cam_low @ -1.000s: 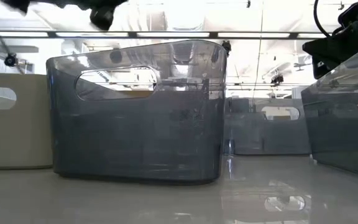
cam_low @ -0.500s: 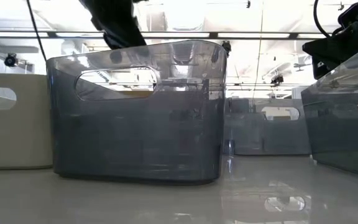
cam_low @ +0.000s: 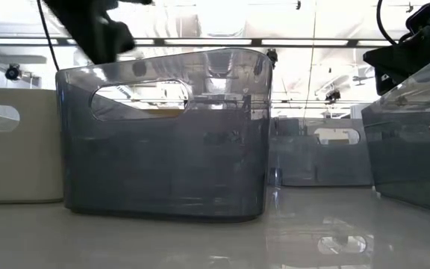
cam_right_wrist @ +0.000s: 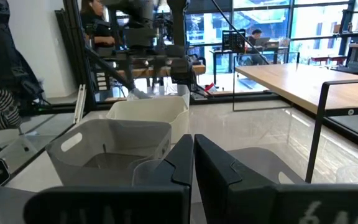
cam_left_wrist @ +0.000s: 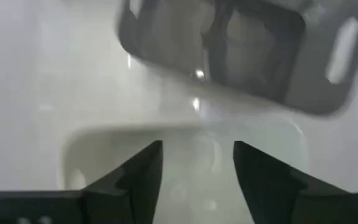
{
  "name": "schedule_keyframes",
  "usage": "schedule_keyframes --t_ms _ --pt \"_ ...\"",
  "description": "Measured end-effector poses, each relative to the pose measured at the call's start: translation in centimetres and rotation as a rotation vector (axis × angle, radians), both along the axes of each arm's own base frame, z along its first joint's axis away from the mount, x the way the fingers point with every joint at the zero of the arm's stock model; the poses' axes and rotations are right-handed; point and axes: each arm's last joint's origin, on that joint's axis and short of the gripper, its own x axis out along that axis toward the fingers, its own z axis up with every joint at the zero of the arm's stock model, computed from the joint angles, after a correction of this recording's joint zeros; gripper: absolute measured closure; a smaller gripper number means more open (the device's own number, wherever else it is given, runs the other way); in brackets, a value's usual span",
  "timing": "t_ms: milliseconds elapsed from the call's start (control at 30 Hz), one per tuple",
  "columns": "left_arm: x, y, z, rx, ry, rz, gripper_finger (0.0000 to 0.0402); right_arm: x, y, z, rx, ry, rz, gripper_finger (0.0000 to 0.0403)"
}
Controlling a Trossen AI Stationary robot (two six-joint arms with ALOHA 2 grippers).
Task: Stack baskets on shelf by color
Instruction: Put the left gray bin on the shelf
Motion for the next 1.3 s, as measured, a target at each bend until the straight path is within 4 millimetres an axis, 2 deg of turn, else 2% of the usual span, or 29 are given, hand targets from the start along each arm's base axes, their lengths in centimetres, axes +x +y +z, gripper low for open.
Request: schedule_keyframes --t_ms 233,400,533,633,733,967,1033,1167,1300 --pt "-2.3 -5.8 -0.5 -0.084 0.01 0.147 0.0206 0.0 0.0 0.0 0.0 0.0 0.001 0.0394" --pt "-2.9 -9.1 -3.1 0.025 0.01 0.201 0.0205 0.0 0.0 0.0 0.0 0.0 0.0 0.0394" --pt "-1.8 -10.3 -5.8 0.075 0.051 0.226 0.0205 0.0 0.0 0.0 0.0 0.0 0.0 0.0394" --pt "-0.6 -10.6 -7.4 0.088 0.079 0.25 0.0208 0.0 0.0 0.0 0.0 0.0 0.0 0.0394" --pt "0.0 -10.5 -8.8 0.094 0.142 0.261 0.0234 0.0 0.0 0.0 0.0 0.0 0.0 0.0394" --pt "0.2 -9.6 -9.8 0.071 0.244 0.242 0.0362 0.0 0.0 0.0 0.0 0.0 0.0 0.0394" --pt "0.1 -9.5 -9.1 0.057 0.24 0.209 0.039 0.0 0.0 0.0 0.0 0.0 0.001 0.0394" --pt "-0.3 -8.8 -7.2 0.035 0.223 0.194 0.0395 0.0 0.0 0.0 0.0 0.0 0.0 0.0394" --pt "-1.0 -8.0 -3.9 -0.01 0.163 0.199 0.04 0.0 0.0 0.0 0.0 0.0 0.001 0.0394"
